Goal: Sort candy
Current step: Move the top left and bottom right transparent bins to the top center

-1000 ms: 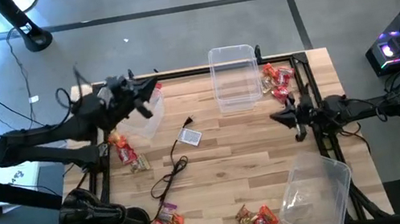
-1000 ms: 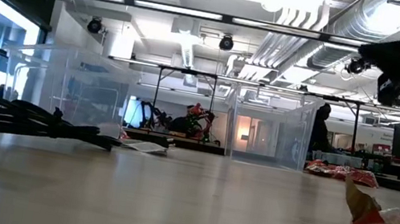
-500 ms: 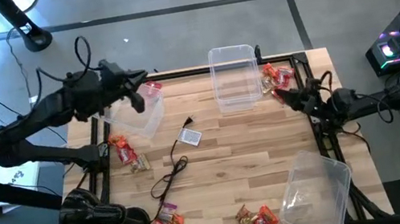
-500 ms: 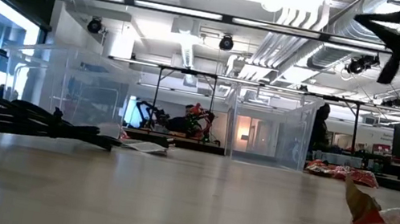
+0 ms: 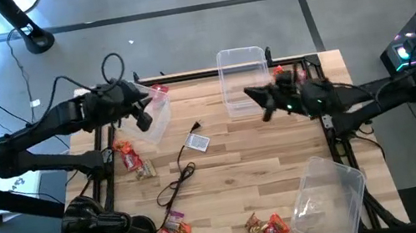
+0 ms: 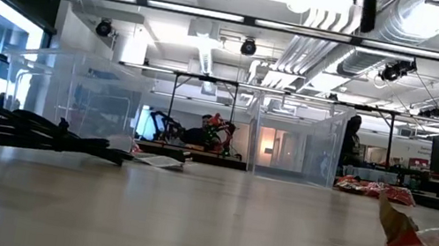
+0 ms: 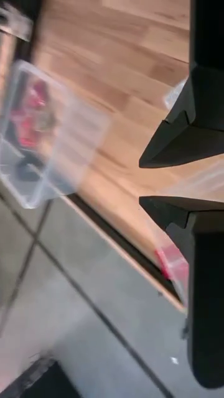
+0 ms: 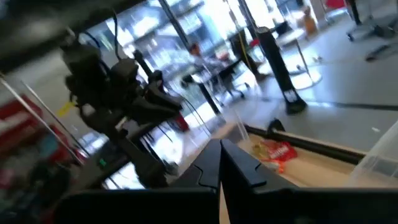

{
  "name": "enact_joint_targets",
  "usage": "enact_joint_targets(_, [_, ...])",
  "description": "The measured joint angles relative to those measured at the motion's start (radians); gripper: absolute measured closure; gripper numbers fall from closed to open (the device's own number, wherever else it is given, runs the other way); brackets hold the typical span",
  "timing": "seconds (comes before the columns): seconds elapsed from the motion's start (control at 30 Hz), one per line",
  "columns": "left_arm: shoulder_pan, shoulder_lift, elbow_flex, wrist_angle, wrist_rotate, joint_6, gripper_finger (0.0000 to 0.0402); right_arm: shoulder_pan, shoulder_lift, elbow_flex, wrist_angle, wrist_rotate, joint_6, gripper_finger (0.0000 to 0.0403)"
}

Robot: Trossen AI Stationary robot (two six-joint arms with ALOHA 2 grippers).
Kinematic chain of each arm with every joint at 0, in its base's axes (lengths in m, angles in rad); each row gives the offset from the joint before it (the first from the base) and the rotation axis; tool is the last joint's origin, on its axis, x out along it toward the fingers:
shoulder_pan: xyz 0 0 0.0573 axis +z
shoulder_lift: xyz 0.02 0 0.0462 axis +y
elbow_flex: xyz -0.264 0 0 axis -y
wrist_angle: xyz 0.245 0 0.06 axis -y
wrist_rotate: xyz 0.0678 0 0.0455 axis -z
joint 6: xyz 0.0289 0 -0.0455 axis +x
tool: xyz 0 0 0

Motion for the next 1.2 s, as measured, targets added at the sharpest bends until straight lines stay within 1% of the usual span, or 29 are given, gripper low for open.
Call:
enact_joint_targets(0.1, [0.026,0.002,-0.056,0.0,-0.021,-0.044,0.0349,-0.044,0.063,0.122,-0.132,-0.055,-0.003,0.0402])
enact_joint_targets(0.2, [0.074,0.01,-0.123,0.016,-0.071,-0.121,0.0389,-0.099,0.112,0.235,-0.253,-0.124,-0.005,0.0402])
enact_joint_targets(0.27, [0.111,0.019,-0.174,0.036,-0.06,-0.206,0.0395,-0.142,0.142,0.292,-0.34,-0.19,0.009,0.0402])
enact_joint_targets(0.33, [0.142,0.032,-0.224,0.069,0.002,-0.298,0.0398,-0.196,0.169,0.336,-0.414,-0.302,0.038,0.0402])
enact_joint_targets(0.43, [0.162,0.061,-0.268,0.205,0.15,-0.402,0.04,-0.28,0.199,0.358,-0.478,-0.46,0.055,0.0402])
enact_joint_targets(0.5, [0.148,0.076,-0.269,0.346,0.208,-0.425,0.0401,-0.328,0.221,0.351,-0.479,-0.519,0.041,0.0402])
enact_joint_targets(0.57, [0.128,0.091,-0.258,0.502,0.206,-0.429,0.0401,-0.376,0.24,0.348,-0.482,-0.574,0.015,0.0403])
enact_joint_targets(0.63, [0.125,0.122,-0.242,0.557,0.167,-0.423,0.0401,-0.418,0.255,0.348,-0.478,-0.629,-0.005,0.0403])
enact_joint_targets(0.7, [0.145,0.175,-0.23,0.543,0.113,-0.416,0.0401,-0.453,0.269,0.348,-0.476,-0.677,-0.009,0.0403])
enact_joint_targets(0.73, [0.161,0.205,-0.224,0.516,0.105,-0.416,0.0401,-0.468,0.278,0.348,-0.476,-0.698,-0.01,0.0403])
enact_joint_targets(0.87, [0.228,0.319,-0.134,0.368,0.126,-0.417,0.0401,-0.509,0.309,0.348,-0.477,-0.786,-0.033,0.0403])
enact_joint_targets(0.93, [0.251,0.369,-0.068,0.3,0.12,-0.379,0.0401,-0.521,0.318,0.348,-0.477,-0.804,-0.035,0.0403])
enact_joint_targets(1.07, [0.288,0.452,0.046,0.243,0.107,-0.269,0.0401,-0.527,0.319,0.347,-0.472,-0.826,-0.061,0.0403])
enact_joint_targets(1.2, [0.345,0.573,0.129,0.049,0.165,-0.21,0.0401,-0.527,0.319,0.347,-0.472,-0.832,-0.075,0.0403])
